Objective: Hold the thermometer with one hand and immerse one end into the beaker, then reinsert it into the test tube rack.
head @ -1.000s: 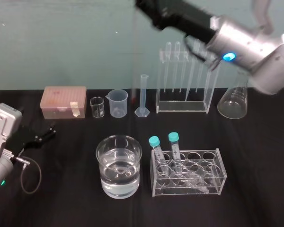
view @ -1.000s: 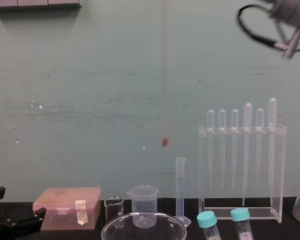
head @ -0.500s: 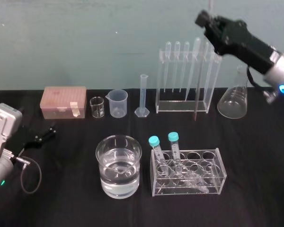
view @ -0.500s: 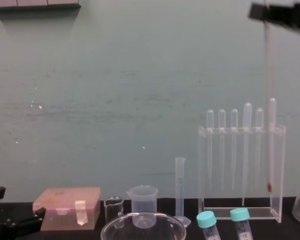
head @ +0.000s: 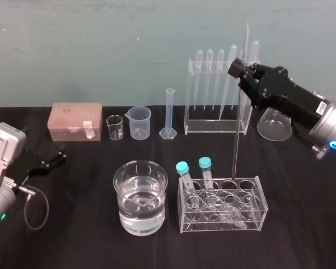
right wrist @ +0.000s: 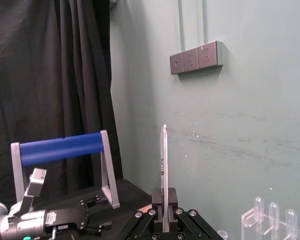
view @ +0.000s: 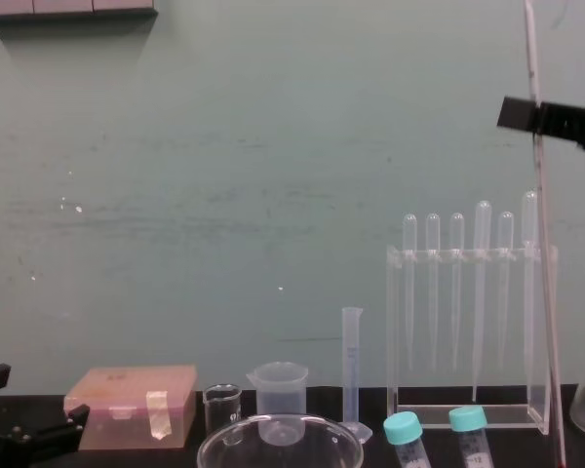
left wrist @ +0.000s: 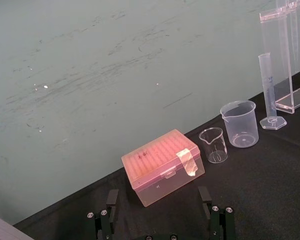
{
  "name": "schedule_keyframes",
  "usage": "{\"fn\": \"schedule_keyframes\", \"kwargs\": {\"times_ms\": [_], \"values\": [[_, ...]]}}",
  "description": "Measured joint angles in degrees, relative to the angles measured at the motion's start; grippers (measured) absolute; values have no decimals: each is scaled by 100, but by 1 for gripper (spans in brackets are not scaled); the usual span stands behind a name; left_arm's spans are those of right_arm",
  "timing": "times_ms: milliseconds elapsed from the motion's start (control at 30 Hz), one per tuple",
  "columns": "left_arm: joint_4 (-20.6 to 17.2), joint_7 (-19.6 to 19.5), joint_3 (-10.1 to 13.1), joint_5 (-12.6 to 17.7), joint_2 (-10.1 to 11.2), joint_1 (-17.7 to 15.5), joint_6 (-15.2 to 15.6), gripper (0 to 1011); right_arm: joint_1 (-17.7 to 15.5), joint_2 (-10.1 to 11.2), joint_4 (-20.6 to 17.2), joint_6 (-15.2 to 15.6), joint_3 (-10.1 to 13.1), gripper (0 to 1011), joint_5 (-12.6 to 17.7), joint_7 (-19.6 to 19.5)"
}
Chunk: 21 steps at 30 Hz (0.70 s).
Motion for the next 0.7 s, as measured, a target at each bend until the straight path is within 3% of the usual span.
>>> {"fn": "schedule_keyframes", "kwargs": {"times_ms": [400,700], "values": [[0,0,0,0,0,0,0,1008,-76,-193,220,-134,-77,58,-145,180],[0,0,0,0,0,0,0,1008,-75,-344,563,-291,-243,58,-465,310]]}}
